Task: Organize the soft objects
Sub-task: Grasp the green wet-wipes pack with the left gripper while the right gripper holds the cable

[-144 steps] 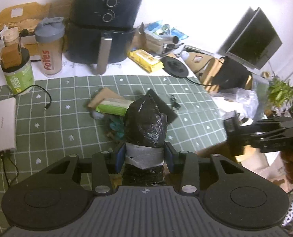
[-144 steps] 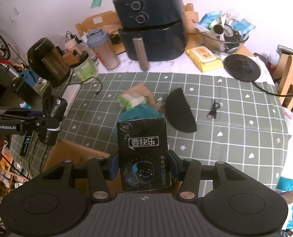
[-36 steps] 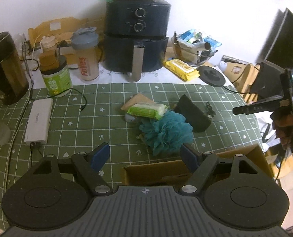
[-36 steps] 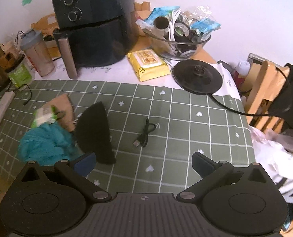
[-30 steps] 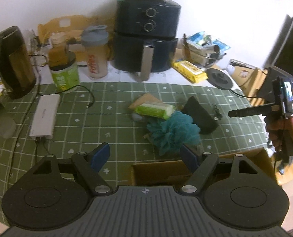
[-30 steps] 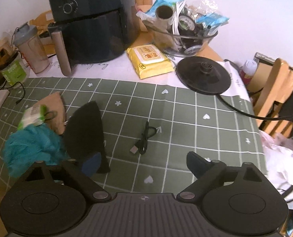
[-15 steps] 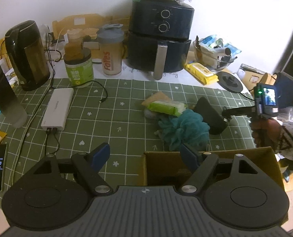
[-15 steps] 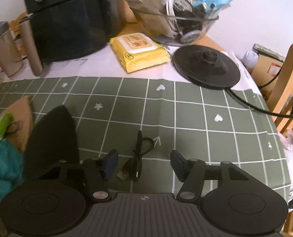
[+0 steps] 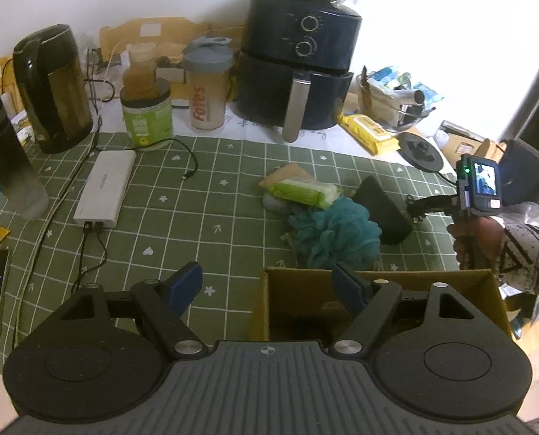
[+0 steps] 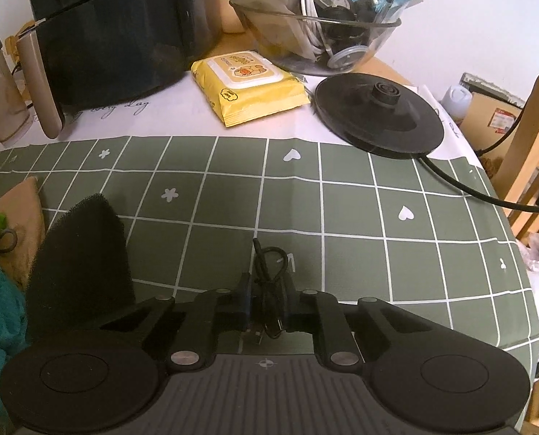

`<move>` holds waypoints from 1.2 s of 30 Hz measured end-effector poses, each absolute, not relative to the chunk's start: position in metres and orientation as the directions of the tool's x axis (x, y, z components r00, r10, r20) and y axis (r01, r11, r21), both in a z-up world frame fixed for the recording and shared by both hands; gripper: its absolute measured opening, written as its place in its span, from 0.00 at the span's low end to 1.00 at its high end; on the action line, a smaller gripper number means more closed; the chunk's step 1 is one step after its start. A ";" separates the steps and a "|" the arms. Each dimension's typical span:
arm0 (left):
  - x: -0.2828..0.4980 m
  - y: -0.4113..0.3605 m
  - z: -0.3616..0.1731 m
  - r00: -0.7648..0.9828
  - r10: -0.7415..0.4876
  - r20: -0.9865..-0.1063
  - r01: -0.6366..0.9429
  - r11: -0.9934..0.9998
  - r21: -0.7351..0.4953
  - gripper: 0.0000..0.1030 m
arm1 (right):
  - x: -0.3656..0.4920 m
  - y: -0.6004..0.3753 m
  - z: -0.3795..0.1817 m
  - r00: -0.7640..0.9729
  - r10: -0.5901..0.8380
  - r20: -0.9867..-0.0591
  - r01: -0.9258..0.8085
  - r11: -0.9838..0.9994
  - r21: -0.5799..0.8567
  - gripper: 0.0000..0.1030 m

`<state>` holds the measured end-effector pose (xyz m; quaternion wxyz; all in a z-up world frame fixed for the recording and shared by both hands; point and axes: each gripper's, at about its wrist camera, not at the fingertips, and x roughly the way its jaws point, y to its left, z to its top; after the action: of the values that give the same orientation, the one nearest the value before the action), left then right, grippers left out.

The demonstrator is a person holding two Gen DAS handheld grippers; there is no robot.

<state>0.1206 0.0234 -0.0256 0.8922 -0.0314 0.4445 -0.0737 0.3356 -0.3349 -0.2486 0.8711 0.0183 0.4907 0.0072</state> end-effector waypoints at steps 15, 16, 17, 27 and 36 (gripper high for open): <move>0.132 0.021 -0.018 0.612 -0.229 -0.757 0.200 0.971 -0.133 0.76 | 0.300 -0.332 -0.205 0.544 0.161 -0.823 -0.054 0.986 0.157 0.16; 0.134 0.022 -0.017 0.614 -0.232 -0.755 0.203 0.970 -0.134 0.76 | 0.298 -0.331 -0.200 0.546 0.167 -0.821 -0.063 0.985 0.158 0.16; 0.136 0.023 -0.016 0.615 -0.235 -0.752 0.207 0.969 -0.133 0.76 | 0.294 -0.329 -0.196 0.548 0.173 -0.819 -0.073 0.984 0.159 0.16; 0.165 0.026 -0.012 0.618 -0.263 -0.741 0.305 0.949 -0.082 0.76 | 0.254 -0.331 -0.163 0.562 0.225 -0.796 -0.081 0.973 0.217 0.16; 0.197 0.022 -0.027 0.597 -0.297 -0.745 0.424 0.905 -0.021 0.76 | 0.223 -0.337 -0.133 0.594 0.237 -0.769 -0.064 0.967 0.248 0.16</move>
<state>0.1969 0.0221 -0.0272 0.8902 0.0792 0.4004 -0.2026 0.2232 -0.3372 -0.1329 0.8875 0.0975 0.4423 0.0848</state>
